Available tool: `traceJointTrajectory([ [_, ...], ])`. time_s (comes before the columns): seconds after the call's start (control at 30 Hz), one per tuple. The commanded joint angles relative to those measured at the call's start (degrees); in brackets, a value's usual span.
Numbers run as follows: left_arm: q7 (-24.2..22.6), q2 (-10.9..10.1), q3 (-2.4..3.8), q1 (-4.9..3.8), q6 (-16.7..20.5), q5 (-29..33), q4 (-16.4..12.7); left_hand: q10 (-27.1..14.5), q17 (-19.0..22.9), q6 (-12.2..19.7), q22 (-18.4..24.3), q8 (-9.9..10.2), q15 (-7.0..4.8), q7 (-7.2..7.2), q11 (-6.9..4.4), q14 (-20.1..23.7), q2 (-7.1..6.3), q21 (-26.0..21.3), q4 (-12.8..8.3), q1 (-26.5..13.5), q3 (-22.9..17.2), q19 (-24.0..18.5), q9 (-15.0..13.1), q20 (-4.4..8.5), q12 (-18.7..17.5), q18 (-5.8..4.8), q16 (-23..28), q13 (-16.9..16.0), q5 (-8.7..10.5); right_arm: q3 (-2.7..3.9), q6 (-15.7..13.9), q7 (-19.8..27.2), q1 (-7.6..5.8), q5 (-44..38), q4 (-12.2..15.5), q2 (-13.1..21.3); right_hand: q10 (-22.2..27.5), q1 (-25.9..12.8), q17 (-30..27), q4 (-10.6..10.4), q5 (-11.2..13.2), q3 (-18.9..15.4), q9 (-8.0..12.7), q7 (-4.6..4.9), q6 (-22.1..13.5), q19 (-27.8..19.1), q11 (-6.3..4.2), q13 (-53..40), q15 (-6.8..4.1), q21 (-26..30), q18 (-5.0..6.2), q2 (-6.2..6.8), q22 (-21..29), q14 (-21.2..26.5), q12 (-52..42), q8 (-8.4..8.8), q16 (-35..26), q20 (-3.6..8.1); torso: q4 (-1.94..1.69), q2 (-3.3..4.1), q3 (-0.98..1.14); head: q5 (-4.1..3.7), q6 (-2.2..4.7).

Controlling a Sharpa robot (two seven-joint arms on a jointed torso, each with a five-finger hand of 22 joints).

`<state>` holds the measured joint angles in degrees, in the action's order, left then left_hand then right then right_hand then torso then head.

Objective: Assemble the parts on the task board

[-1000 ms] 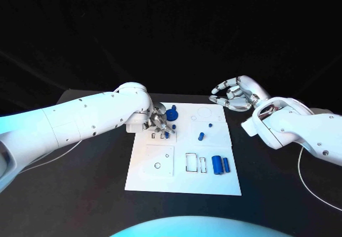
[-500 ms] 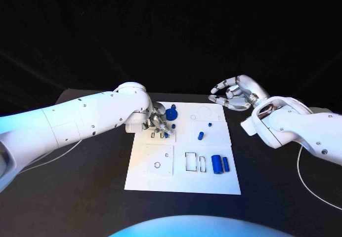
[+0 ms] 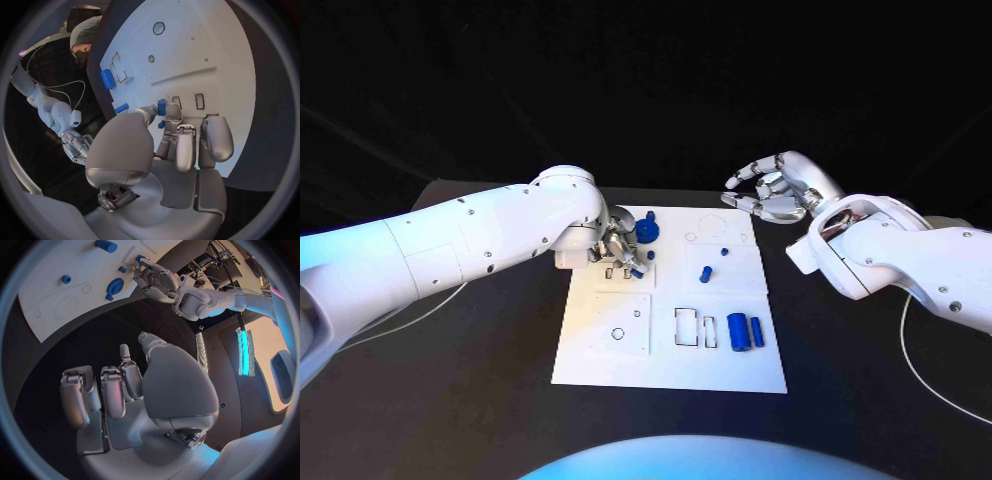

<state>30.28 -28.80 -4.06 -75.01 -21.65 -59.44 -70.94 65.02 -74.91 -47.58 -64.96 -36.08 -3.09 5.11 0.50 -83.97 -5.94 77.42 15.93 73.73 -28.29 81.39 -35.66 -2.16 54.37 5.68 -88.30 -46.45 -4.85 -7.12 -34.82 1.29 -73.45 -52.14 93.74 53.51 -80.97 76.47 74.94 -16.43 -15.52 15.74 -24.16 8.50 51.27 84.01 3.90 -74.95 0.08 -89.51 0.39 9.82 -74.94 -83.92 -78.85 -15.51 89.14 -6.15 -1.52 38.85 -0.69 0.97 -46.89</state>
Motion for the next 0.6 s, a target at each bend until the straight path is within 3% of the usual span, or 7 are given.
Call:
traceJointTrajectory([
  [0.03,-0.4,0.0,0.00,0.02,0.8,1.7,0.0,0.3,-12.7,0.0,-0.2,-1.0,-0.44,-0.61,-0.34,-5.3,-1.00,0.4,-1.2,0.0,-5.0,0.1,-1.3,0.44,0.3,-0.97,-0.2,-0.2,-0.34,0.00,0.8,0.0,0.05,-0.7,0.0,0.0,0.0,-0.3,12.7,0.2,-0.7,0.2,-0.1,0.03,-0.3,5.6,-0.14,-6.0,-0.49,0.3,-0.18,-0.29,-14.5,-5.5,0.2,-0.46,-0.2,0.58,0.02,-0.01,-0.02,-0.13,-0.08],
  [0.17,-0.5,-0.4,0.00,0.03,1.9,2.7,-0.2,1.0,-12.4,0.4,-0.2,-2.3,-0.55,-0.71,-0.52,-5.2,-2.08,0.4,-4.0,-1.5,-11.5,0.0,-3.4,0.56,0.8,-0.96,0.0,-0.7,-0.37,-0.01,0.9,-0.1,0.06,-0.7,0.0,0.0,0.0,-0.3,12.7,0.2,-1.1,0.2,-0.2,0.03,-0.3,5.6,-0.14,-6.0,-0.49,0.2,-0.19,-0.25,-14.5,-5.5,0.2,-0.54,-0.2,0.59,-0.01,-0.02,0.04,-0.07,-0.06],
  [0.33,-0.8,-1.7,0.06,0.03,4.3,5.4,-1.1,2.3,-12.2,1.0,-0.5,-3.9,-0.72,-0.93,-0.63,-5.2,-2.29,0.5,-7.9,-3.5,-17.6,0.1,-5.9,0.62,2.2,-1.01,0.1,-2.3,-0.49,-0.03,1.0,-0.1,0.08,-0.7,-0.1,0.0,0.0,-0.3,12.7,0.2,-1.2,0.2,-0.2,0.03,-0.3,5.6,-0.14,-6.0,-0.49,0.3,-0.18,-0.24,-14.5,-5.5,0.2,-0.57,-0.2,0.59,-0.10,-0.10,0.10,0.06,-0.10],
  [0.6,-1.1,-4.8,0.20,0.03,9.2,8.5,-4.3,4.1,-12.1,0.9,-0.7,-5.2,-0.87,-1.07,-0.81,-5.2,-2.72,0.6,-10.9,-5.7,-21.5,0.2,-7.7,0.70,4.5,-1.03,0.2,-4.7,-1.51,-0.09,1.1,-0.2,0.09,-0.7,-0.2,0.2,0.0,-0.3,12.7,0.2,-1.4,0.2,-0.2,0.04,-0.4,5.6,-0.14,-6.0,-0.49,0.2,-0.19,-0.20,-14.5,-5.5,0.2,-0.60,-0.2,0.59,-0.20,-0.11,0.09,0.17,-0.01],
])
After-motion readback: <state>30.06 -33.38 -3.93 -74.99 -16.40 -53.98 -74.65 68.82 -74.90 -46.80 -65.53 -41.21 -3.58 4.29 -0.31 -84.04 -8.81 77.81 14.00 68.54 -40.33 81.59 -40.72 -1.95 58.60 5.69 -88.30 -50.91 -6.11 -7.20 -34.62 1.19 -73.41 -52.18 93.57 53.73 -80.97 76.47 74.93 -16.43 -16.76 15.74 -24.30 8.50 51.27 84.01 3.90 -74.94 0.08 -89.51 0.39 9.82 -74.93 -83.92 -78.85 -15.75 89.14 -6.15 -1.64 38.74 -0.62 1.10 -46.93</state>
